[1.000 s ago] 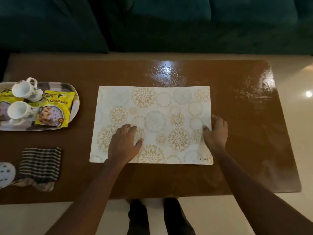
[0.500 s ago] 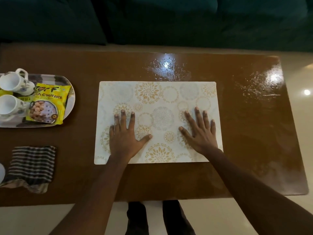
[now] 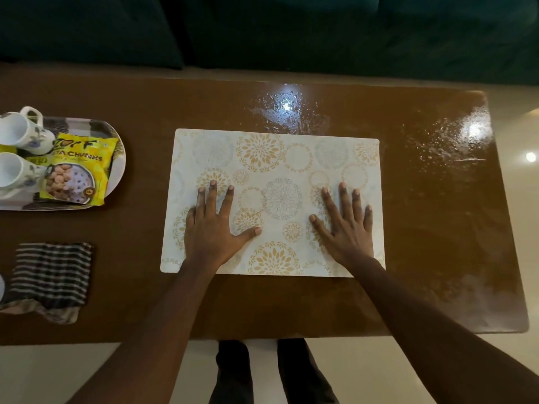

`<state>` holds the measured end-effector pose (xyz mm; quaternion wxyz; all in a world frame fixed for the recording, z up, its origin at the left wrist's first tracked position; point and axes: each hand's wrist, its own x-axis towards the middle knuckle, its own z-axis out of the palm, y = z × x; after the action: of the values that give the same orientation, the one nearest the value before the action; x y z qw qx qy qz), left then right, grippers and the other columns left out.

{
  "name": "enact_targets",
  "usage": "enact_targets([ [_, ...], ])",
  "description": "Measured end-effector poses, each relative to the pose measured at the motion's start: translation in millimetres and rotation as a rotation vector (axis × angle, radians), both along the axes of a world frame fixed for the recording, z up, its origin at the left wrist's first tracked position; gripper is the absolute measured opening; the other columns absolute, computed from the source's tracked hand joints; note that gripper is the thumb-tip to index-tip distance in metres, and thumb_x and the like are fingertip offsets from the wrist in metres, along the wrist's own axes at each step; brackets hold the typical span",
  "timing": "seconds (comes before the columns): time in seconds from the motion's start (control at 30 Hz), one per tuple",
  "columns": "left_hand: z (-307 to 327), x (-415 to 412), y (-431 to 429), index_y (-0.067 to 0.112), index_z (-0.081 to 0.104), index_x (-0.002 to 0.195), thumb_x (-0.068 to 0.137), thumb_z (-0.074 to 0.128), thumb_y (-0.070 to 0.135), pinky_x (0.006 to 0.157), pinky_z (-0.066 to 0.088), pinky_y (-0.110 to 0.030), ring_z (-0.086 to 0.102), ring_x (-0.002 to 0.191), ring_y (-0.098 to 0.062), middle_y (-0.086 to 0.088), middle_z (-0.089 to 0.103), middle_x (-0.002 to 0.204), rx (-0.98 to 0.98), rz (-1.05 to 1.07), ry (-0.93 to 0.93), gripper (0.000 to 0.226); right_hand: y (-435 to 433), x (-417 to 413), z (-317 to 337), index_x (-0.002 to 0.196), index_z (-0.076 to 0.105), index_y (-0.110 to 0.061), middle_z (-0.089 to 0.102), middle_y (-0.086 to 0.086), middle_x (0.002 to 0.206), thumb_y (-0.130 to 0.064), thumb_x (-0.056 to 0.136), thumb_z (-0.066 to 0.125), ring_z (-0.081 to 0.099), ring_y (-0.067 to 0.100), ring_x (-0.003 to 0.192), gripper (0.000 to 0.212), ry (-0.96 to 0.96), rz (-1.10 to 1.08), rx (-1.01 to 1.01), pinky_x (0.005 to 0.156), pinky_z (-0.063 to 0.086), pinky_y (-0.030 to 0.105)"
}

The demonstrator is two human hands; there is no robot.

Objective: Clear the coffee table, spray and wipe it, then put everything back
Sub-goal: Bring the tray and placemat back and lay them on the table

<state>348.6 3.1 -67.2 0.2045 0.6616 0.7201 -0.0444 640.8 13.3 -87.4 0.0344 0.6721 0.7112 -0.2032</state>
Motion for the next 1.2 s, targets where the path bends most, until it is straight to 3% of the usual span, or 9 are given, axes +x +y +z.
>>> enact_targets([
  [0.37,1,4,-7,0.028,0.001,0.16,0.069,0.025,0.094,0.119,0.016,-0.058,-0.002,0.154,-0.034,-0.009,-0.005,0.168,0.009,0.015,0.008,0.115,0,3,-5,0.153,-0.011,-0.046,-0.025,-0.01,0.162,-0.076,0.093,0.016,-0.025,0.018,0.148,0.073,0.009,0.016,0.013,0.117,-0.014,0.051],
  [0.7,3,12,-14,0.031,-0.006,0.159,0.067,0.015,0.095,0.12,0.015,-0.056,-0.006,0.154,-0.032,-0.008,-0.011,0.168,-0.026,0.049,0.04,0.115,4,7,-6,0.153,-0.012,-0.046,-0.025,-0.011,0.162,-0.078,0.092,0.014,-0.025,0.018,0.148,0.073,-0.001,0.05,0.02,0.117,-0.014,0.049],
  [0.93,4,10,-11,0.03,-0.006,0.159,0.068,0.023,0.094,0.12,0.014,-0.056,-0.007,0.154,-0.033,-0.008,-0.012,0.168,-0.053,0.048,0.026,0.115,4,4,0,0.152,-0.015,-0.045,-0.028,-0.009,0.161,-0.078,0.091,0.012,-0.028,0.018,0.147,0.074,0.002,0.048,0.001,0.118,-0.017,0.049],
  [1.2,19,-10,-6,0.02,0.016,0.159,0.089,0.041,0.074,0.121,0.017,-0.049,0.008,0.155,-0.028,-0.003,0.012,0.168,0.049,0.104,-0.06,0.092,3,-51,21,0.156,0.003,-0.042,-0.01,-0.009,0.165,-0.069,0.096,0.017,-0.016,0.014,0.151,0.068,0.15,0.027,0.076,0.121,-0.006,0.041],
])
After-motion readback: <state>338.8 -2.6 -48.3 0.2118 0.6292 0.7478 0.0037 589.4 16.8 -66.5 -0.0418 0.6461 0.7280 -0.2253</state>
